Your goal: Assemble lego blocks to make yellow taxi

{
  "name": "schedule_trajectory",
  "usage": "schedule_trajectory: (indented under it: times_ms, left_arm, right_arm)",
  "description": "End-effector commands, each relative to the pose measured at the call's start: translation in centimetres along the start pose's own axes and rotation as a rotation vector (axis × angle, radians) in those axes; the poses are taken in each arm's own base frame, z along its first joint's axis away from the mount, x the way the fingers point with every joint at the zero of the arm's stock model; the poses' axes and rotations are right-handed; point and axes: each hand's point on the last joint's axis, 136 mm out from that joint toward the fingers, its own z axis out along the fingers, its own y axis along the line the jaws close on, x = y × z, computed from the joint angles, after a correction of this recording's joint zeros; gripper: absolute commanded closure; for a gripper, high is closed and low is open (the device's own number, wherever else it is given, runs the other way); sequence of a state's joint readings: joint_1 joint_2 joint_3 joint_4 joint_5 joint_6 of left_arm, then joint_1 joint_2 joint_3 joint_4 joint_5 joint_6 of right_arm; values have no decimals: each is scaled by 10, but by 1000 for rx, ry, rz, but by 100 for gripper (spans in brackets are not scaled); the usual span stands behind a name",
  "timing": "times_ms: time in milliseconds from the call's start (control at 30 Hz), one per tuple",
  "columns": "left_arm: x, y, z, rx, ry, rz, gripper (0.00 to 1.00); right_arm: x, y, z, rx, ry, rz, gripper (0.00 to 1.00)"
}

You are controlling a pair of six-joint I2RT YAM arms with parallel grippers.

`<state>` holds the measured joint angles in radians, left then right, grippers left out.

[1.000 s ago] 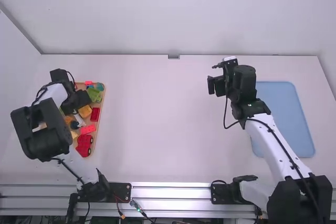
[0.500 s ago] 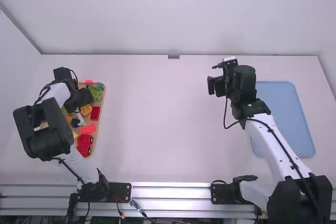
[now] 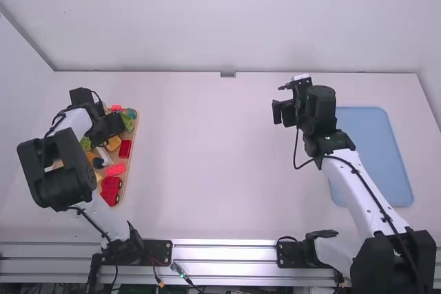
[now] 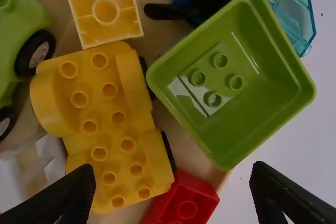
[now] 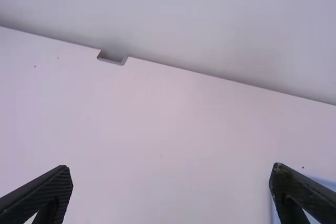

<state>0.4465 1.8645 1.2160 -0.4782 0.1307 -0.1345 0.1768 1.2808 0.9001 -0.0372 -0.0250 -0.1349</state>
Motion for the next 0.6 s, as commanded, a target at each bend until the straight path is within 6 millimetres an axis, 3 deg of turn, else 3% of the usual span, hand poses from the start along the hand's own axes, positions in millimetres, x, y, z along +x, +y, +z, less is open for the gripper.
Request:
schedule_trajectory:
  times_ms: [0, 200, 567]
  left_arm:
    - [16, 0, 12, 3, 45, 0, 21]
    - [30, 29, 15, -150, 70, -90, 24]
    - [34, 28, 14, -149, 81, -161, 26]
  right_arm:
    - [-17, -3, -2, 6, -34, 2, 1]
    - [-16, -2, -2, 5, -32, 2, 1]
    - [-22, -2, -2, 5, -55, 0, 1]
